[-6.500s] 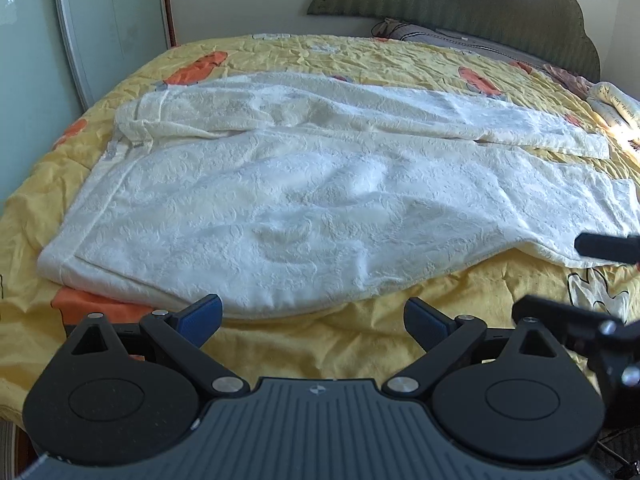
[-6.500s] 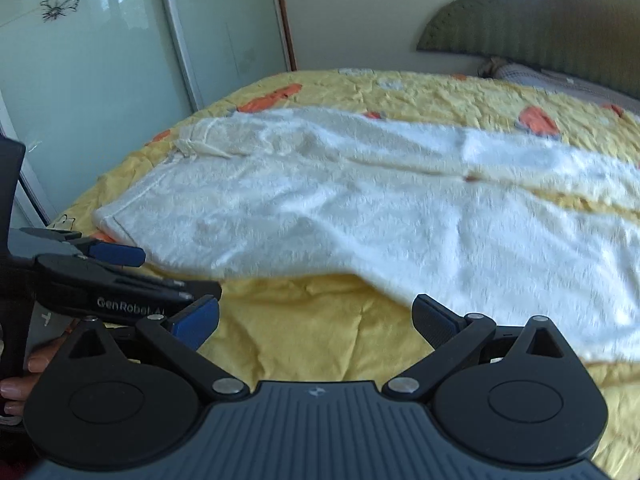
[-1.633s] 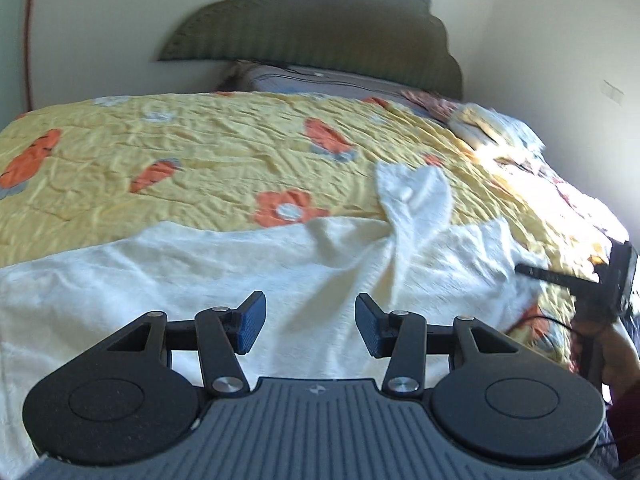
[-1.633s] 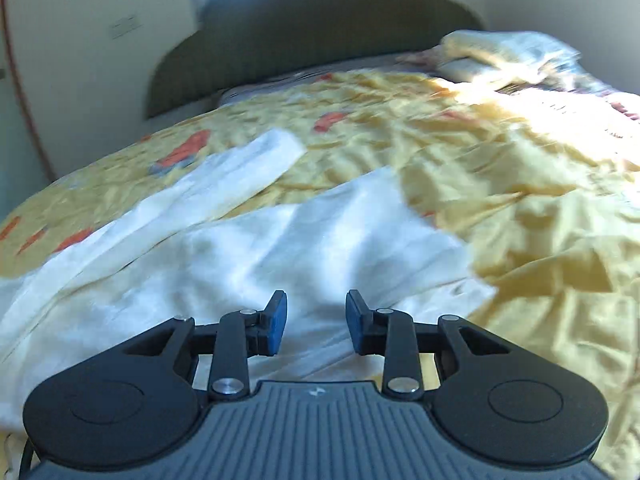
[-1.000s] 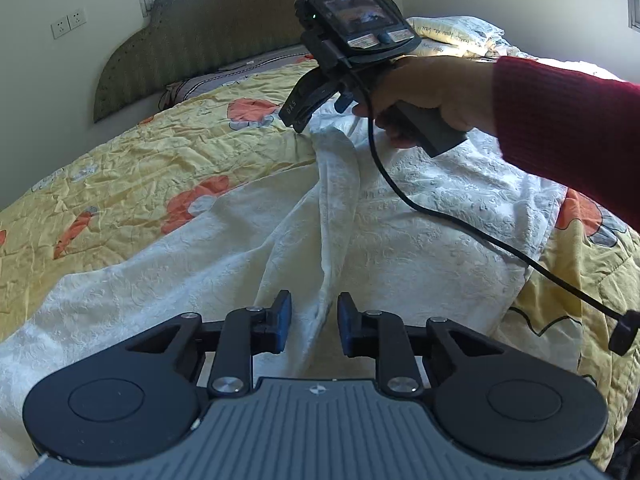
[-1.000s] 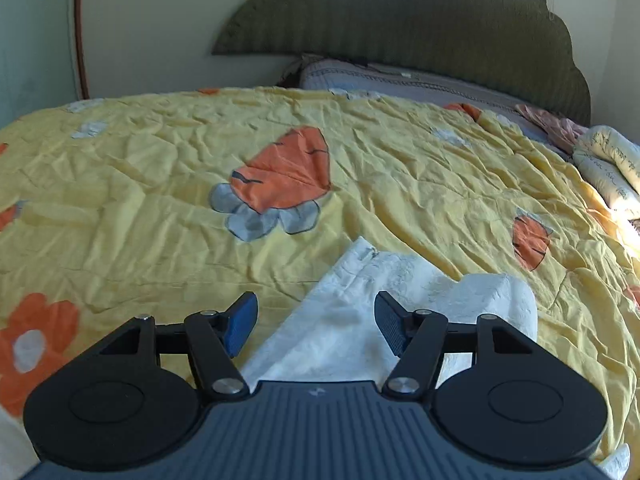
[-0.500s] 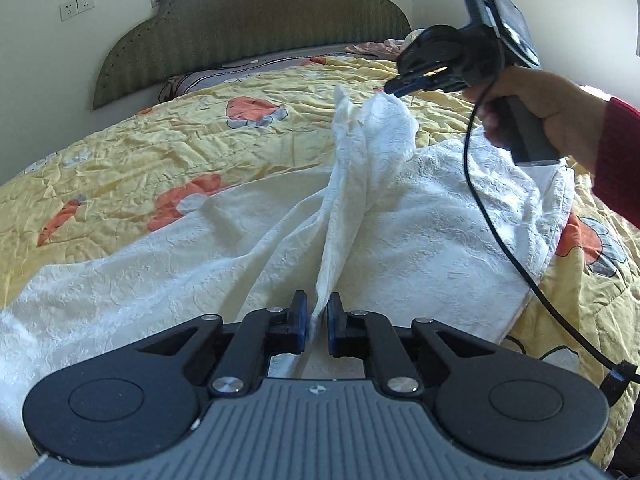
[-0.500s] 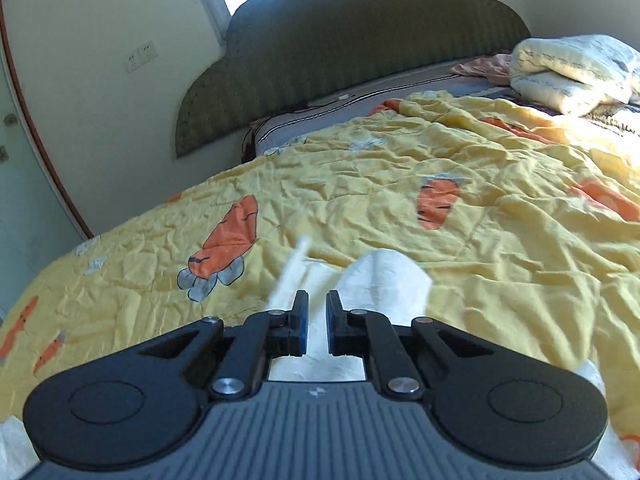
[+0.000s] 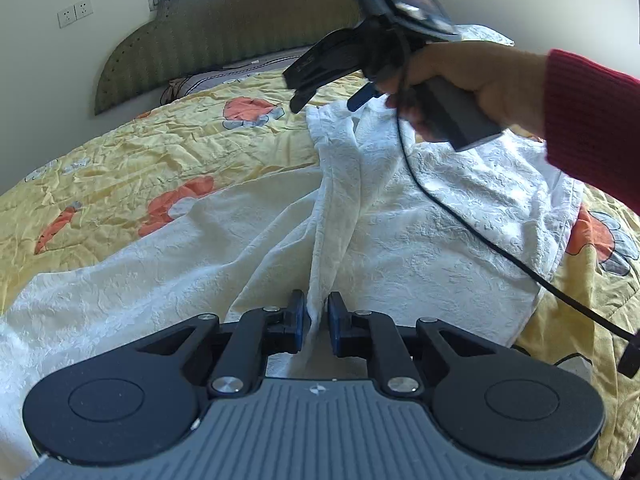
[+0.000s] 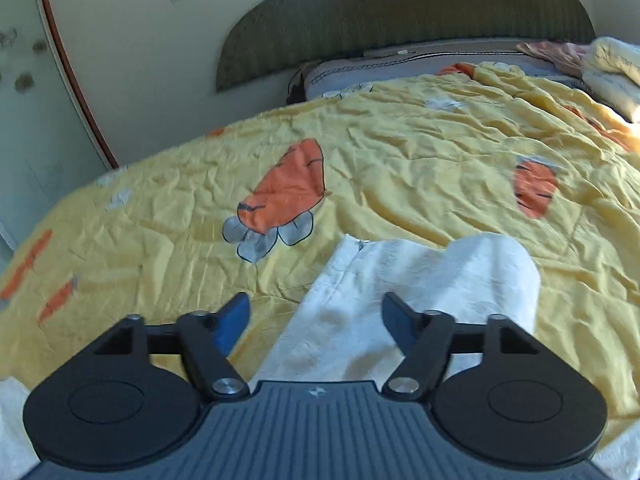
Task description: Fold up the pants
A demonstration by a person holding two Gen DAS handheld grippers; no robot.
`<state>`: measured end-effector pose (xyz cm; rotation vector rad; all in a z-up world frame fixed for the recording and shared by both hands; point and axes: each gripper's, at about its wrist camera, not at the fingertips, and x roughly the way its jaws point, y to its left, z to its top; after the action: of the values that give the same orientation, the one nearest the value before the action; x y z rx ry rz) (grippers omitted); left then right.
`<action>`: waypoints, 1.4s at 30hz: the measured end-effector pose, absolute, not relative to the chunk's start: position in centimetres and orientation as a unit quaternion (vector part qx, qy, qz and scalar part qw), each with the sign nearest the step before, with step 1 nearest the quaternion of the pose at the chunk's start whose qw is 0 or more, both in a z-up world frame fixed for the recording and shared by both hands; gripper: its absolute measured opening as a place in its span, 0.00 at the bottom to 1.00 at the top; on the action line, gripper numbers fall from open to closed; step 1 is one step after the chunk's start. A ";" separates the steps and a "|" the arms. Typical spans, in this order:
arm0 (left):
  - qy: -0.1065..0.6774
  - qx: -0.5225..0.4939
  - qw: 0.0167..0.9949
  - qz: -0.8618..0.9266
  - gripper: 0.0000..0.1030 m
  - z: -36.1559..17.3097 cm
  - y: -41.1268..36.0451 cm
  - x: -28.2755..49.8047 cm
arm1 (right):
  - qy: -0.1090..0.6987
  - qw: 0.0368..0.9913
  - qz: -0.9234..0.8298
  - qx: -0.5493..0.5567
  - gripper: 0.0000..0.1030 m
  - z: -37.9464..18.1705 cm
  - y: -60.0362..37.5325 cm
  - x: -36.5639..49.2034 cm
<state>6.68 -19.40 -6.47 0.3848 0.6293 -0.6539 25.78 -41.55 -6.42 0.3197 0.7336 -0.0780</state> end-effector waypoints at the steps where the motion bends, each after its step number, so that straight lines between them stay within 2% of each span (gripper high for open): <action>1: 0.303 0.183 0.881 -0.315 0.23 -6.4 -19.4 6.6 | 0.371 0.919 -0.050 0.123 0.77 -6.9 -40.6 27.2; 2: 0.304 0.180 0.880 -0.317 0.23 -6.4 -19.4 6.6 | 0.385 0.916 -0.065 0.089 0.76 -7.5 -39.7 28.3; 3: 0.305 0.177 0.879 -0.320 0.24 -6.4 -19.3 6.6 | 0.392 0.915 -0.076 0.063 0.69 -8.0 -39.1 29.0; 4: 0.305 0.172 0.879 -0.322 0.24 -6.4 -19.2 6.8 | 0.394 0.915 -0.082 0.037 0.56 -8.5 -38.7 29.4; 5: 0.306 0.168 0.880 -0.323 0.24 -6.4 -19.1 6.8 | 0.384 0.919 -0.087 0.023 0.30 -8.7 -38.7 29.3; 6: 0.304 0.165 0.880 -0.326 0.24 -6.4 -19.0 6.9 | 0.380 0.919 -0.099 0.028 0.17 -8.7 -39.0 29.0; 8: 0.291 0.168 0.882 -0.330 0.24 -6.4 -19.0 6.9 | 0.354 0.926 -0.102 0.080 0.10 -8.2 -41.0 27.3; 13: 0.277 0.185 0.880 -0.338 0.31 -6.5 -19.7 6.9 | 0.256 0.927 -0.113 0.251 0.08 -6.1 -47.2 19.6; 16: 0.282 0.187 0.879 -0.336 0.31 -6.5 -19.9 6.9 | 0.216 0.913 -0.117 0.326 0.08 -5.6 -50.5 14.3; 17: 0.287 0.184 0.878 -0.336 0.21 -6.5 -20.0 7.0 | 0.211 0.909 -0.117 0.341 0.08 -5.7 -51.3 12.8; 19: 0.297 0.180 0.876 -0.335 0.13 -6.5 -20.1 7.2 | 0.210 0.904 -0.122 0.353 0.08 -6.0 -52.3 10.5; 25: 0.299 0.188 0.875 -0.331 0.12 -6.7 -20.6 7.2 | 0.226 0.863 -0.114 0.436 0.10 -9.5 -54.4 9.1; 28: 0.298 0.194 0.875 -0.329 0.25 -6.7 -20.7 7.1 | 0.221 0.835 -0.111 0.492 0.26 -11.4 -55.1 9.7; 30: 0.296 0.196 0.876 -0.327 0.25 -6.7 -20.8 7.1 | 0.198 0.824 -0.101 0.522 0.43 -12.2 -55.4 9.9; 32: 0.294 0.200 0.876 -0.325 0.25 -6.7 -21.0 7.0 | 0.184 0.815 -0.092 0.541 0.44 -12.8 -55.6 10.4; 33: 0.292 0.202 0.877 -0.324 0.25 -6.7 -21.0 7.0 | 0.181 0.815 -0.088 0.543 0.44 -12.9 -55.7 10.5; 34: 0.291 0.202 0.878 -0.324 0.24 -6.7 -21.1 7.0 | 0.179 0.815 -0.087 0.544 0.39 -12.9 -55.8 10.6; 35: 0.290 0.203 0.878 -0.323 0.11 -6.8 -21.1 6.9 | 0.180 0.817 -0.091 0.541 0.17 -12.8 -55.9 10.5; 36: 0.287 0.206 0.879 -0.321 0.11 -6.8 -21.2 6.9 | 0.178 0.818 -0.094 0.538 0.06 -12.6 -55.9 10.3; 42: 0.249 0.192 0.882 -0.352 0.07 -5.0 -20.1 5.1 | 0.112 0.847 -0.089 0.512 0.06 -8.6 -55.6 5.7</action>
<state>5.10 -20.10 -4.96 0.4006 0.5186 -0.7332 5.69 -55.62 -8.57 1.0793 0.2359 -0.1870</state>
